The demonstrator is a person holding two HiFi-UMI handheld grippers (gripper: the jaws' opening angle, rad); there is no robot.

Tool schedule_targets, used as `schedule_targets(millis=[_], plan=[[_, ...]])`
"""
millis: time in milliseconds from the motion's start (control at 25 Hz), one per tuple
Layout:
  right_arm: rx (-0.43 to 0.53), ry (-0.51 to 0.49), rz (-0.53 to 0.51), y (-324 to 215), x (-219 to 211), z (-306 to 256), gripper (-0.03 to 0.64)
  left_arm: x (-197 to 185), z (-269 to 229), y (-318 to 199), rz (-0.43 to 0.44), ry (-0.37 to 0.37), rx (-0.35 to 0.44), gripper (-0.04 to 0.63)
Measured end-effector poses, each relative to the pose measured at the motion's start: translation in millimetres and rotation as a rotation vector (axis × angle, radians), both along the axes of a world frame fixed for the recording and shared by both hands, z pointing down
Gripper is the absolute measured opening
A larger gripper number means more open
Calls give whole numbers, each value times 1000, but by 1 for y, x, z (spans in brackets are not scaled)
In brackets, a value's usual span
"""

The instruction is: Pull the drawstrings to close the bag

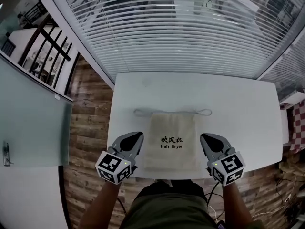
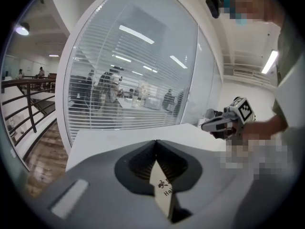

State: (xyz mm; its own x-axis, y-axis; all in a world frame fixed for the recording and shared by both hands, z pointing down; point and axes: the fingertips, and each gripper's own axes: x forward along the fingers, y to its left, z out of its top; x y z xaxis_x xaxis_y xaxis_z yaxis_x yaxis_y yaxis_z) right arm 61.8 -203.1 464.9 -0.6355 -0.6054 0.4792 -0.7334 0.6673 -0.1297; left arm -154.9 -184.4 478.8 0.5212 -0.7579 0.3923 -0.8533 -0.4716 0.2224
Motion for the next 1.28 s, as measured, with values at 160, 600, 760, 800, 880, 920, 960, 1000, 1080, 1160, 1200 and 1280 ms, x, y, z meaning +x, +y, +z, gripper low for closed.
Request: schedule_targets(millis=[160, 600, 760, 800, 880, 920, 960, 1000, 1080, 1160, 1200, 1280], plan=[[-24, 28, -16, -30, 18, 22, 11, -3, 18, -25, -50, -42, -33, 6], [-68, 132, -14, -103, 69, 84, 14, -19, 77, -75, -173, -156, -102, 8], [-96, 160, 6, -119, 79, 117, 15, -26, 110, -89, -168, -199, -124, 8], [-102, 167, 12, -122, 80, 124, 15, -30, 116, -92, -170, -211, -128, 9], [-111, 180, 31, -128, 83, 135, 15, -41, 127, -99, -180, -238, -137, 14], [-115, 188, 42, -130, 85, 140, 17, -47, 132, -102, -185, -253, -142, 23], [-120, 195, 54, -132, 86, 144, 17, -53, 137, -105, -187, -268, -148, 32], [-125, 203, 66, -134, 89, 149, 19, -59, 142, -108, -187, -282, -156, 40], [-138, 214, 94, -137, 94, 155, 48, -69, 154, -112, -179, -304, -177, 60], [-148, 221, 121, -140, 98, 161, 49, -78, 164, -116, -170, -320, -195, 71], [-150, 223, 132, -142, 99, 164, 60, -83, 168, -119, -167, -328, -200, 75], [-154, 230, 146, -146, 101, 171, 80, -91, 176, -123, -165, -338, -209, 81]])
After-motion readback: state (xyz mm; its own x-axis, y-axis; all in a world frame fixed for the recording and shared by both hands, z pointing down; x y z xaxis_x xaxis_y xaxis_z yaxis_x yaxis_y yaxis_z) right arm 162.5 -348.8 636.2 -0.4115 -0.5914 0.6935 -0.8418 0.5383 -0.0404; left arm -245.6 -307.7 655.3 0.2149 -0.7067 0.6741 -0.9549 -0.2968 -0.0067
